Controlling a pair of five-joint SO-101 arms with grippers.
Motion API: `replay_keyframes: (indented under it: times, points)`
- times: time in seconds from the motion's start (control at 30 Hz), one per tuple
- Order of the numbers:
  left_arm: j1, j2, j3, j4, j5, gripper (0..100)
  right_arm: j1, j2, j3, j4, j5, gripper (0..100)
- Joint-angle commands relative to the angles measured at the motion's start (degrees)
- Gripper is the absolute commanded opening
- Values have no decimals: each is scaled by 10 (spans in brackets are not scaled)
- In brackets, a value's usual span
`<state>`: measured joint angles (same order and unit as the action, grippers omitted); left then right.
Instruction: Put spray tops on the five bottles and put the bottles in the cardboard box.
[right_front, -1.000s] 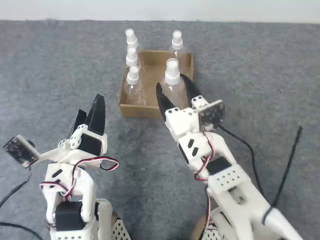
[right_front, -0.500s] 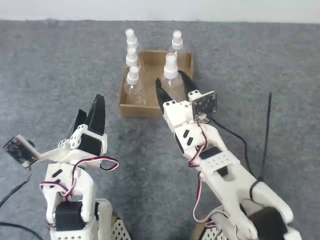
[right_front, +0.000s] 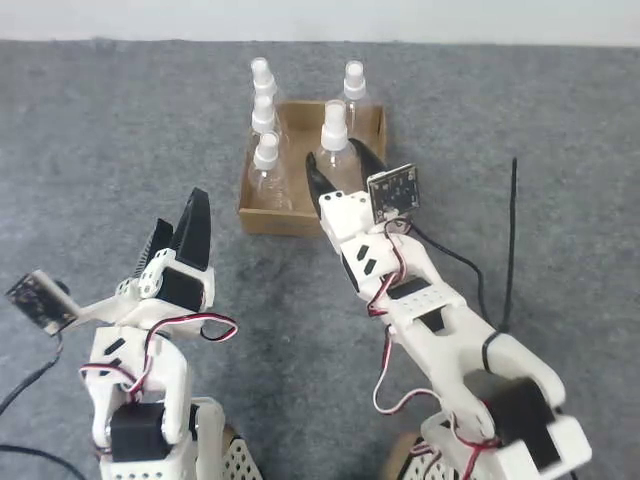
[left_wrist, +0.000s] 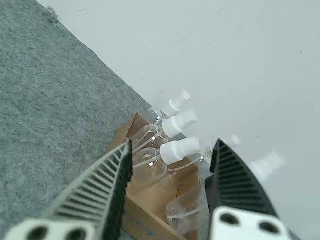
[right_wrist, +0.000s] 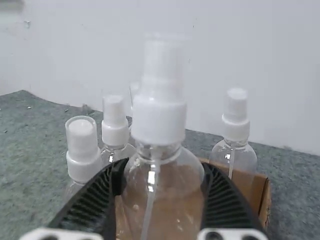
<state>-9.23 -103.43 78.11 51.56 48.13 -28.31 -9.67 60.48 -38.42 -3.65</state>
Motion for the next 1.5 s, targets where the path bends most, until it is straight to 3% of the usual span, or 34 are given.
replay_keyframes:
  times: [0.0, 0.5, 1.47]
  points:
    - [-3, -13, -4, -16, -2, 233, 10, 7, -44, -15, -4, 85]
    - [-3, -13, -4, -16, -2, 233, 50, 97, -98, -21, -50, 85]
    - [-3, -13, -4, -16, -2, 233, 51, 320, -126, -306, 1, 84]
